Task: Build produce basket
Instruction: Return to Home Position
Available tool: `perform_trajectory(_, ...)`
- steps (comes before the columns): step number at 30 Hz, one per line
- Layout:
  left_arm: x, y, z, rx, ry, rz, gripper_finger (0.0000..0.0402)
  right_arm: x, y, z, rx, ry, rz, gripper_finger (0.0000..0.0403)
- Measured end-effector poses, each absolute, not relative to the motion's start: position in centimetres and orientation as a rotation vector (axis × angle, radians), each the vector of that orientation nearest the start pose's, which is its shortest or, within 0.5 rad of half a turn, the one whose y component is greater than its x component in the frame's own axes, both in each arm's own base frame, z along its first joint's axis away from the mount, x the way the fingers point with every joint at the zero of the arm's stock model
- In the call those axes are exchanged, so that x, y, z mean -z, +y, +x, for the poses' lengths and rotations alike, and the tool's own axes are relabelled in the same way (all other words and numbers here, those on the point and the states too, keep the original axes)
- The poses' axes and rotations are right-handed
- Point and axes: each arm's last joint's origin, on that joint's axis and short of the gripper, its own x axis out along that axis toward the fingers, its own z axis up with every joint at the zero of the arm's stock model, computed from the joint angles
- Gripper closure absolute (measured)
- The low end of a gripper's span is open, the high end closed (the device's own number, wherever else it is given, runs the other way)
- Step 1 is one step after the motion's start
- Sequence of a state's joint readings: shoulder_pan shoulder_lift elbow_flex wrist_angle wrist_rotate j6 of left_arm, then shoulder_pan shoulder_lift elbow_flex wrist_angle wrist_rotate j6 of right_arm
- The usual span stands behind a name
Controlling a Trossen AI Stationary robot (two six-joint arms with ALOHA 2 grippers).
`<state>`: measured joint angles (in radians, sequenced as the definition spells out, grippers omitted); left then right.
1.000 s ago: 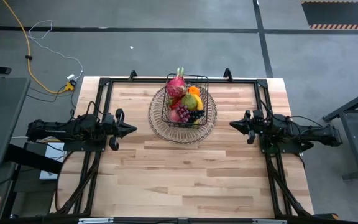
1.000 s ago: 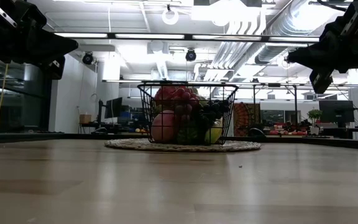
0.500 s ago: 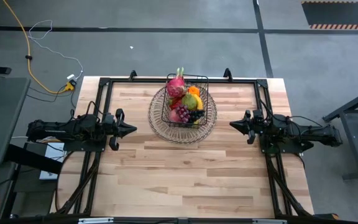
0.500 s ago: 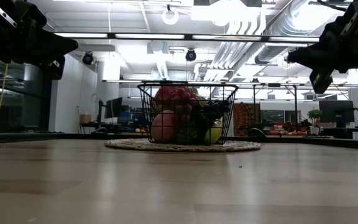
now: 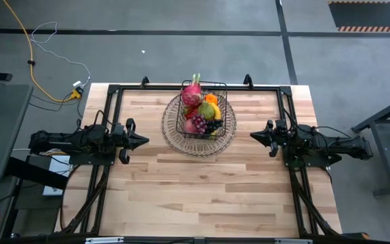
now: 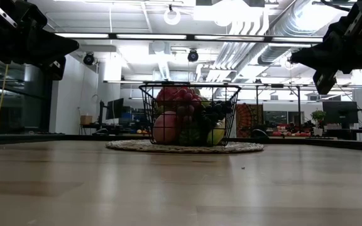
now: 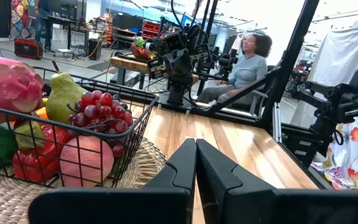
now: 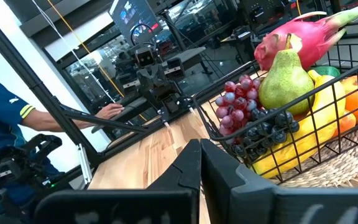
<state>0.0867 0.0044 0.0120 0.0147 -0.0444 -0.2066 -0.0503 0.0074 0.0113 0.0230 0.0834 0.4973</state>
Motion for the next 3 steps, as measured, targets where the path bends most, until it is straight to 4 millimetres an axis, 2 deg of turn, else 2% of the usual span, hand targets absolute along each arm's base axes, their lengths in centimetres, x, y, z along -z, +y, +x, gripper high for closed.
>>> perform_trajectory(3, -16.87, 0.97, 9.67, -0.128, -0.036, -0.206, 0.0401, -16.9, -0.73, 9.71, 0.124, -0.06, 0.497, 0.0403)
